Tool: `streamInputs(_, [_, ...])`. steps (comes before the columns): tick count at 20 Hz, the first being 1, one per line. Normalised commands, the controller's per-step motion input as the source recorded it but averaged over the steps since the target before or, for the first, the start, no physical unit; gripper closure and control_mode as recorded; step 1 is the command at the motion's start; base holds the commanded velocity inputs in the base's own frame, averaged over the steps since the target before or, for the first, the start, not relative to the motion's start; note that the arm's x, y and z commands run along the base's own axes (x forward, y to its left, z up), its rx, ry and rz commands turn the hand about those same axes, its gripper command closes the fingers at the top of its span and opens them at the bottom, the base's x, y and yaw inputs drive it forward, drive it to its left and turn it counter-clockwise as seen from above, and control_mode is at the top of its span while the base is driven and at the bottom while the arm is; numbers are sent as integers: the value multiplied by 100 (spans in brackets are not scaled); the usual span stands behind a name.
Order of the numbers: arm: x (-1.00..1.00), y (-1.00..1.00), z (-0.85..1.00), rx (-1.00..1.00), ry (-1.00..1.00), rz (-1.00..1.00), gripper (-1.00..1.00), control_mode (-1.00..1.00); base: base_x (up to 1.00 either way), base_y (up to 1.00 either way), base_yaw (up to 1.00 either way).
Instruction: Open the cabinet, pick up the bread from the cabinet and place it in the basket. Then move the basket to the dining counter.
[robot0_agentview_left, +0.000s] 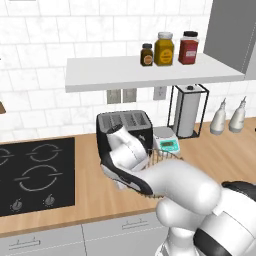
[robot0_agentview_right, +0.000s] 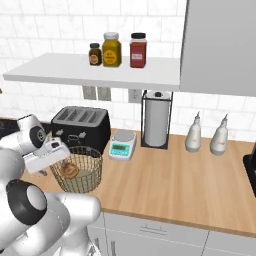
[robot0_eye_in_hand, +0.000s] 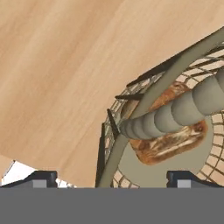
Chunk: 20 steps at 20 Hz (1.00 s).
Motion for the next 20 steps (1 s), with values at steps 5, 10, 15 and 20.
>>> streamInputs(5, [9, -13, -37, -5, 0, 11, -100, -100, 0, 0, 0])
streamInputs(10, [0, -18, -35, 0, 0, 7, 100, -100, 0, 0, 0])
streamInputs(15, [-9, -4, -20, 0, 0, -2, 100, -100, 0, 0, 0])
streamInputs(20, [-46, 0, 35, 0, -12, 0, 100, -100, 0, 0, 0])
